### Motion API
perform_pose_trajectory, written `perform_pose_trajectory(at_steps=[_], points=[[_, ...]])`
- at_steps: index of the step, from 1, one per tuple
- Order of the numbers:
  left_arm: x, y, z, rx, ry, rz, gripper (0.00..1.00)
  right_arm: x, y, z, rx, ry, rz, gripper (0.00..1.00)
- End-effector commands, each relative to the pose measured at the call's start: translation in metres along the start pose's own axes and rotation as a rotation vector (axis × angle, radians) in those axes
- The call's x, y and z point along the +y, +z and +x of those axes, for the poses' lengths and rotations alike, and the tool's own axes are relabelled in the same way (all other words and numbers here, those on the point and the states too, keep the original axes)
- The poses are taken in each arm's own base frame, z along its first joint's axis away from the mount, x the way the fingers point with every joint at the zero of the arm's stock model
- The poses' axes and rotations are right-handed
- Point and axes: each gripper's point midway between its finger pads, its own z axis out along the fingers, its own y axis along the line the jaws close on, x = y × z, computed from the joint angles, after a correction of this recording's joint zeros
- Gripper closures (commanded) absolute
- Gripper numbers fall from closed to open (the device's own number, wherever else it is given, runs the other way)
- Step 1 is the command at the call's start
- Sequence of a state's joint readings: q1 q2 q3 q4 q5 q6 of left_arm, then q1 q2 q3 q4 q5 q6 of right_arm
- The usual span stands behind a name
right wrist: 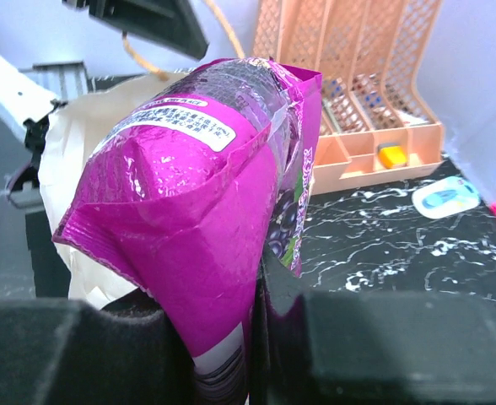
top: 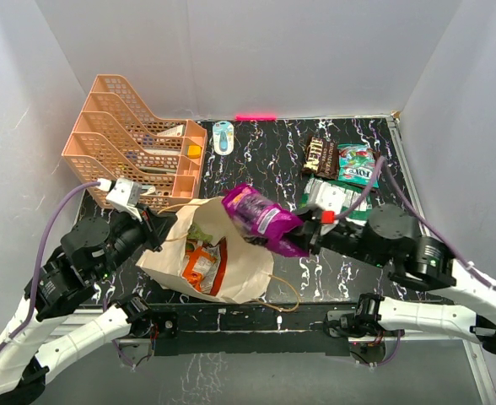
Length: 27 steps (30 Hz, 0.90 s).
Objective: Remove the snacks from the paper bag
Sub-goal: Take out the snack from the paper bag, then place the snack at the center of the board.
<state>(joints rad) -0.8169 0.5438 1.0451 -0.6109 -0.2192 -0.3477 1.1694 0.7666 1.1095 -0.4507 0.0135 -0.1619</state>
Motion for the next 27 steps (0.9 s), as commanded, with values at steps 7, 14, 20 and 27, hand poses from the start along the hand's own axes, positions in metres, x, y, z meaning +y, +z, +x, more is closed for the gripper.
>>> perform_pose_trajectory(at_steps=[7,14,20,27], points=[[0.005,-0.009,-0.009,-0.033,0.027,-0.017,0.99,-0.145,-0.073,0.026,0.209,-0.044,1.009,0.93],[0.000,-0.013,-0.015,-0.060,0.048,0.023,0.99,-0.213,-0.069,0.099,0.469,-0.227,1.048,0.93],[-0.006,-0.022,-0.024,-0.096,0.061,0.066,0.99,-0.267,-0.124,0.194,0.950,-0.377,1.000,0.93],[-0.019,-0.035,-0.031,-0.143,0.072,0.155,0.99,-0.277,-0.140,0.208,0.990,-0.804,0.689,0.93]])
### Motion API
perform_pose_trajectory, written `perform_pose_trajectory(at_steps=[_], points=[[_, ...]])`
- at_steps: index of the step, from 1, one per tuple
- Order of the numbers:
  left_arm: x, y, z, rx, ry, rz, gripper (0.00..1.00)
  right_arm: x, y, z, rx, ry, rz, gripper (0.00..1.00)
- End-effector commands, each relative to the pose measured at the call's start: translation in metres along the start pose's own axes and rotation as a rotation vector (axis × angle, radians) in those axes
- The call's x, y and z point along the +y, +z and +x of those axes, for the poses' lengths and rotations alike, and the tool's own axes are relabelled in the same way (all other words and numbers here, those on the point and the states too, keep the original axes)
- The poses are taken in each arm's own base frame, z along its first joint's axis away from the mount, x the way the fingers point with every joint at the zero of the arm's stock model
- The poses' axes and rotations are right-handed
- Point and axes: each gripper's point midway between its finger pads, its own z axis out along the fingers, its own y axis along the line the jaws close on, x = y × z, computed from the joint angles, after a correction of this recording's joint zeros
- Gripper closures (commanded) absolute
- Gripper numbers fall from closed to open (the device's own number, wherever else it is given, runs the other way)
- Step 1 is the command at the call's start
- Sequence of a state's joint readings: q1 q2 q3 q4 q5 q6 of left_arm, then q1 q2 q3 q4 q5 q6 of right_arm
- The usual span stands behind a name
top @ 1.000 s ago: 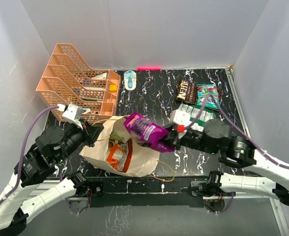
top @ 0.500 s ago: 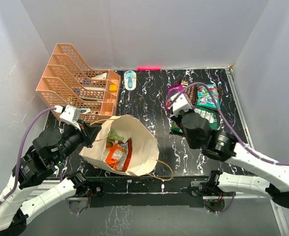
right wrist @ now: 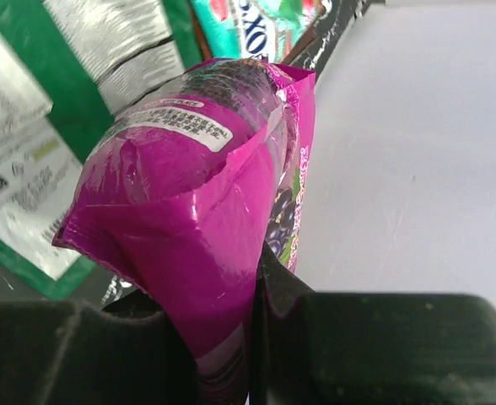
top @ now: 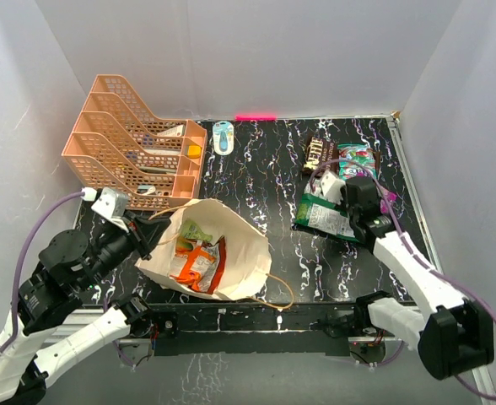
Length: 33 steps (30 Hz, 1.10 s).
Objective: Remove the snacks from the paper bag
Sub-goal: Place the snack at the center of the board.
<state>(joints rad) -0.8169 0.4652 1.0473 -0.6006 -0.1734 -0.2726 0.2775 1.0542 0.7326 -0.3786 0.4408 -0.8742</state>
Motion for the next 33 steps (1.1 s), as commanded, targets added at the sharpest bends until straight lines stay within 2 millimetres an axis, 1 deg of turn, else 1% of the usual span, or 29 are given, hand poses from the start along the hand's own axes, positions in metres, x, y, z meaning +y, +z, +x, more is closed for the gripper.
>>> perform_pose_trajectory(at_steps=[1,2,3,5,7,8,11,13,15,16,19,20,21,22,23,24,26,27,28,29,30,31,33], points=[[-0.015,-0.014,-0.022,-0.078,0.016,0.090,0.99,-0.050,-0.016,-0.047,-0.327,-0.279,0.172,0.93],[-0.015,-0.016,-0.023,-0.081,0.017,0.096,0.99,-0.052,-0.014,-0.046,-0.352,-0.293,0.179,0.93],[-0.017,-0.018,-0.023,-0.086,0.018,0.108,0.99,-0.050,-0.007,-0.041,-0.361,-0.303,0.169,0.93],[-0.020,-0.022,-0.026,-0.099,0.019,0.127,0.99,-0.044,0.005,-0.033,-0.342,-0.317,0.139,0.93],[-0.022,-0.026,-0.030,-0.106,0.017,0.140,0.99,-0.045,0.012,-0.027,-0.327,-0.340,0.136,0.93],[-0.023,-0.029,-0.031,-0.109,0.014,0.143,0.99,-0.049,0.013,-0.028,-0.343,-0.335,0.151,0.93],[-0.020,-0.033,-0.031,-0.115,0.012,0.137,0.99,-0.051,0.018,-0.031,-0.386,-0.364,0.183,0.92],[-0.018,-0.035,-0.031,-0.119,0.012,0.127,0.99,-0.047,0.020,-0.038,-0.426,-0.368,0.171,0.93],[-0.016,-0.036,-0.030,-0.118,0.014,0.120,0.99,-0.038,0.026,-0.043,-0.456,-0.373,0.138,0.93],[-0.017,-0.036,-0.030,-0.118,0.016,0.121,0.99,-0.031,0.030,-0.043,-0.459,-0.375,0.115,0.92],[-0.018,-0.037,-0.032,-0.118,0.016,0.126,0.99,-0.003,0.041,-0.035,-0.461,-0.398,0.053,0.92],[-0.017,-0.037,-0.032,-0.119,0.017,0.124,0.99,0.009,0.043,-0.033,-0.467,-0.429,0.028,0.92],[-0.017,-0.037,-0.032,-0.121,0.016,0.124,0.99,0.022,0.046,-0.029,-0.455,-0.457,0.005,0.92],[-0.017,-0.037,-0.032,-0.123,0.015,0.124,0.99,0.029,0.049,-0.023,-0.436,-0.481,-0.002,0.92],[-0.018,-0.037,-0.034,-0.128,0.012,0.126,0.99,0.035,0.053,-0.016,-0.415,-0.488,0.004,0.91],[-0.019,-0.038,-0.035,-0.132,0.010,0.131,0.99,0.034,0.056,-0.012,-0.399,-0.467,0.027,0.88],[-0.021,-0.037,-0.036,-0.129,0.007,0.142,0.99,0.037,0.062,-0.005,-0.380,-0.444,0.020,0.87],[-0.023,-0.037,-0.035,-0.126,0.000,0.147,0.98,0.042,0.064,-0.005,-0.383,-0.438,-0.002,0.85],[-0.024,-0.034,-0.033,-0.114,-0.002,0.152,0.98,0.047,0.065,-0.006,-0.391,-0.444,-0.030,0.81],[-0.026,-0.033,-0.031,-0.105,-0.006,0.160,0.98,0.053,0.065,-0.006,-0.394,-0.451,-0.058,0.73],[-0.028,-0.031,-0.030,-0.096,-0.012,0.170,0.98,0.057,0.066,-0.005,-0.391,-0.457,-0.077,0.62],[-0.030,-0.029,-0.028,-0.087,-0.020,0.179,0.98,0.065,0.066,0.000,-0.381,-0.459,-0.099,0.54],[-0.034,-0.024,-0.026,-0.076,-0.047,0.189,0.98,0.084,0.064,0.012,-0.360,-0.466,-0.171,0.44]])
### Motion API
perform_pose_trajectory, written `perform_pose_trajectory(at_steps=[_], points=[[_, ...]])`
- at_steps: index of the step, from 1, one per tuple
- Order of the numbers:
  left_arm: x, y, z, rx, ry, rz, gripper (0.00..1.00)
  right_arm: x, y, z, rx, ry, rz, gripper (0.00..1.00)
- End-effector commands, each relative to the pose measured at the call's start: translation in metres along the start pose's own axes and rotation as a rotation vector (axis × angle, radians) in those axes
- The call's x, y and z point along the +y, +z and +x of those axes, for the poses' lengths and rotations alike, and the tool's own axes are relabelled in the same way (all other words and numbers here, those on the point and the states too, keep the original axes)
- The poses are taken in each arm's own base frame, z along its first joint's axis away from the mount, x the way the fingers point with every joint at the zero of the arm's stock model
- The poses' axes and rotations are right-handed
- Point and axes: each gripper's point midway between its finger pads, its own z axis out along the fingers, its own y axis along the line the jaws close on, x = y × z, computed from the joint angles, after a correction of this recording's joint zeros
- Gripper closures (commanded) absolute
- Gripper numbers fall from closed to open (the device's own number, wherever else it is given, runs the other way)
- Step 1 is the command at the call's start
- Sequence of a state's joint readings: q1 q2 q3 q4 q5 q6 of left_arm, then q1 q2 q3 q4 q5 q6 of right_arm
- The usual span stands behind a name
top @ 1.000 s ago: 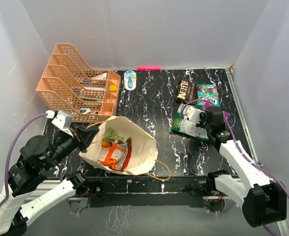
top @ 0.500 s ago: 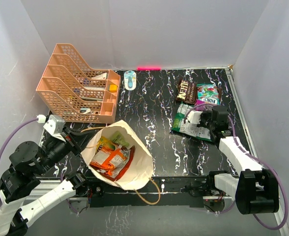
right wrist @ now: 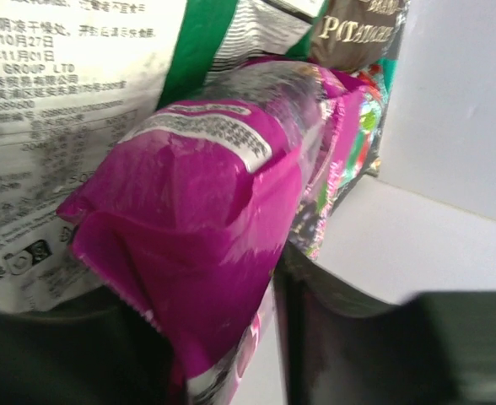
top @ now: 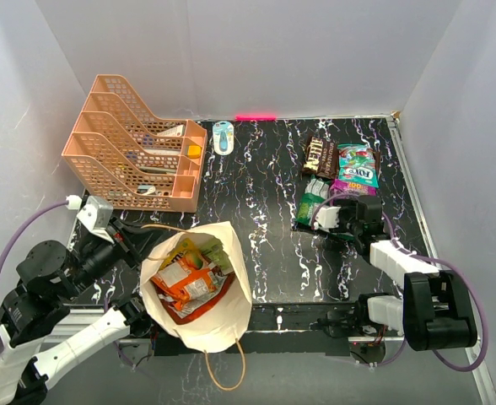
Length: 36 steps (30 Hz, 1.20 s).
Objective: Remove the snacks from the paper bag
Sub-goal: Place the snack at the center of the board, then take out the snack from the paper bag.
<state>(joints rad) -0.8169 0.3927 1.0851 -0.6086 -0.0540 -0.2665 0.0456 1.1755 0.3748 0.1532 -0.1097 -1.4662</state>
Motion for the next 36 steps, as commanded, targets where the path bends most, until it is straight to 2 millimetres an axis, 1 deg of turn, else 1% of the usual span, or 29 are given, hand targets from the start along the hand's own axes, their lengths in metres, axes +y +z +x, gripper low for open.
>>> perform_pose_trajectory(at_steps=[1,3,4,5,6,7,9,10,11,12,14,15,17,19,21,23,24,25,27,29,32,33,36], points=[[-0.012,0.010,-0.008,-0.010,-0.061,0.041,0.98,0.026,-0.003,-0.007,-0.042,-0.009,-0.090,0.40],[-0.007,0.017,-0.006,0.002,-0.105,0.001,0.98,0.058,-0.011,-0.013,-0.077,0.019,-0.183,0.29],[-0.003,0.021,-0.004,0.014,-0.127,-0.032,0.98,0.061,-0.015,-0.016,-0.093,0.035,-0.194,0.23],[0.001,0.025,-0.002,0.027,-0.143,-0.063,0.98,0.057,-0.021,-0.021,-0.110,0.045,-0.186,0.16],[0.004,0.029,0.000,0.042,-0.150,-0.082,0.98,0.055,-0.027,-0.025,-0.130,0.053,-0.186,0.11],[0.004,0.033,0.000,0.048,-0.148,-0.087,0.98,0.039,-0.034,-0.031,-0.148,0.051,-0.160,0.08],[0.003,0.039,-0.004,0.049,-0.134,-0.084,0.98,0.028,-0.049,-0.039,-0.169,0.057,-0.159,0.06],[0.003,0.043,-0.006,0.044,-0.129,-0.089,0.98,0.022,-0.058,-0.043,-0.178,0.074,-0.155,0.02],[0.004,0.046,-0.008,0.035,-0.122,-0.093,0.98,0.019,-0.065,-0.046,-0.179,0.098,-0.156,0.02],[0.005,0.049,-0.012,0.020,-0.117,-0.097,0.97,0.017,-0.074,-0.046,-0.171,0.131,-0.158,0.02],[0.007,0.056,-0.016,0.008,-0.109,-0.110,0.97,0.001,-0.091,-0.054,-0.198,0.197,-0.100,0.02],[0.009,0.059,-0.017,0.008,-0.106,-0.128,0.97,-0.007,-0.099,-0.059,-0.223,0.244,-0.068,0.02],[0.015,0.065,-0.020,0.001,-0.104,-0.166,0.97,-0.031,-0.117,-0.077,-0.310,0.389,0.000,0.02],[0.020,0.070,-0.025,-0.008,-0.099,-0.198,0.97,-0.058,-0.134,-0.098,-0.419,0.548,0.059,0.02],[0.026,0.074,-0.029,-0.018,-0.090,-0.236,0.97,-0.081,-0.149,-0.123,-0.555,0.709,0.062,0.05],[0.034,0.078,-0.033,-0.024,-0.084,-0.289,0.98,-0.094,-0.158,-0.147,-0.669,0.836,-0.016,0.06],[0.036,0.080,-0.037,-0.031,-0.071,-0.304,0.98,-0.103,-0.162,-0.157,-0.715,0.887,-0.050,0.03],[0.038,0.081,-0.041,-0.034,-0.055,-0.319,0.98,-0.111,-0.165,-0.166,-0.759,0.935,-0.084,0.02],[0.045,0.083,-0.047,-0.040,-0.036,-0.364,0.98,-0.124,-0.176,-0.190,-0.861,0.969,-0.164,0.02],[0.044,0.086,-0.046,-0.033,-0.035,-0.361,0.98,-0.135,-0.190,-0.216,-0.948,0.983,-0.237,0.02],[0.039,0.092,-0.034,0.000,-0.061,-0.331,0.98,-0.147,-0.208,-0.258,-1.014,0.995,-0.318,0.02],[0.038,0.093,-0.030,0.008,-0.066,-0.320,0.98,-0.146,-0.220,-0.281,-1.046,0.988,-0.368,0.02],[0.038,0.096,-0.028,0.011,-0.087,-0.323,0.98,-0.142,-0.241,-0.329,-1.068,1.048,-0.515,0.02]])
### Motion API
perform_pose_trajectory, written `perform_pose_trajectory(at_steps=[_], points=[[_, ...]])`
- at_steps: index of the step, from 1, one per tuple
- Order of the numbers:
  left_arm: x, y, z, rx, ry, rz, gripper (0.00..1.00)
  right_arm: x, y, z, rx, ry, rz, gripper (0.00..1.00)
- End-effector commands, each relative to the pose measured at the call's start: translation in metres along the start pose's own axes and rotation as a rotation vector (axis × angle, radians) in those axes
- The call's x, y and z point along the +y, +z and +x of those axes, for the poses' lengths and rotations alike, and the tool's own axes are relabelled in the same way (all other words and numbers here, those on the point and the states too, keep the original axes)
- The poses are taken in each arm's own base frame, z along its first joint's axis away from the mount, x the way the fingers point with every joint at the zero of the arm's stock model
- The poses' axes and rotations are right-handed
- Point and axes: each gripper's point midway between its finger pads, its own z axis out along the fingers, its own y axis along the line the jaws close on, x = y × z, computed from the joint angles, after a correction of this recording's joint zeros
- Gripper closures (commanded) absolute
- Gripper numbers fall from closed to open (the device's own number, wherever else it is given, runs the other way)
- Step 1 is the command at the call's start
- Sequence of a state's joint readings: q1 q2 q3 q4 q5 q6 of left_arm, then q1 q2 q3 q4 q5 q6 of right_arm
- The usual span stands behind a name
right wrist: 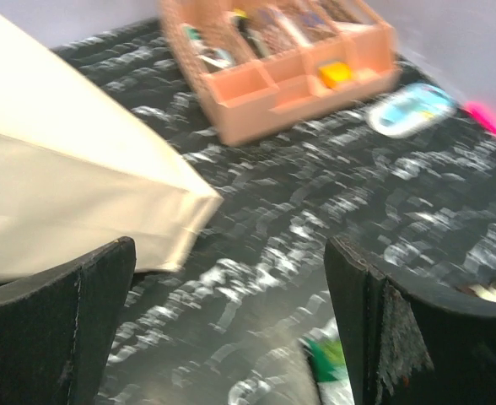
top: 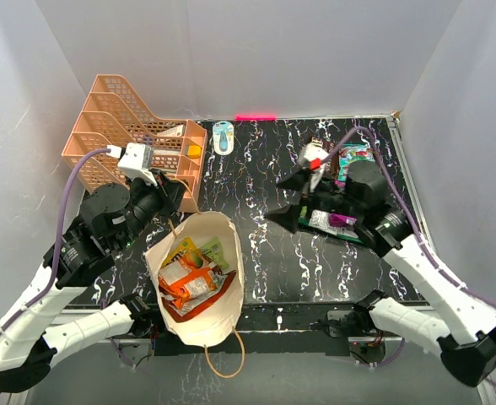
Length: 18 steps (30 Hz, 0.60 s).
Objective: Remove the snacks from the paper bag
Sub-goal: Take out the snack from the paper bag.
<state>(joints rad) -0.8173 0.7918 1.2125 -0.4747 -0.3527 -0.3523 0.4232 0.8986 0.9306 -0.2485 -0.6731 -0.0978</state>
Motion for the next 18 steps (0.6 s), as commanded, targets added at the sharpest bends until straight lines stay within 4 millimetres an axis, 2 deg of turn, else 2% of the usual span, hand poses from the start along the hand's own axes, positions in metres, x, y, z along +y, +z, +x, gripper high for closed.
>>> perform_pose_trajectory(at_steps=[1,4,6,9,12,15,18], points=[[0.000,0.002,-0.008,-0.027,-0.036,-0.014,0.99,0.069,0.030,-0.074,-0.112,0.139,-0.158,0.02],[0.009,0.001,-0.024,-0.062,-0.042,-0.086,1.00,0.121,0.049,-0.095,-0.122,0.122,-0.262,0.02],[0.011,0.000,-0.033,-0.082,-0.024,-0.101,1.00,0.144,0.055,-0.111,-0.155,0.083,-0.274,0.02],[0.014,-0.001,-0.039,-0.097,-0.014,-0.119,1.00,0.178,0.063,-0.116,-0.147,0.042,-0.347,0.02],[0.015,-0.001,-0.040,-0.104,-0.014,-0.123,1.00,0.213,0.080,-0.094,-0.096,-0.055,-0.382,0.02],[0.014,-0.001,-0.041,-0.108,-0.018,-0.119,1.00,0.222,0.099,-0.067,-0.028,-0.175,-0.325,0.04],[0.015,-0.004,-0.043,-0.117,-0.024,-0.118,1.00,0.209,0.117,-0.046,0.072,-0.247,-0.249,0.31]])
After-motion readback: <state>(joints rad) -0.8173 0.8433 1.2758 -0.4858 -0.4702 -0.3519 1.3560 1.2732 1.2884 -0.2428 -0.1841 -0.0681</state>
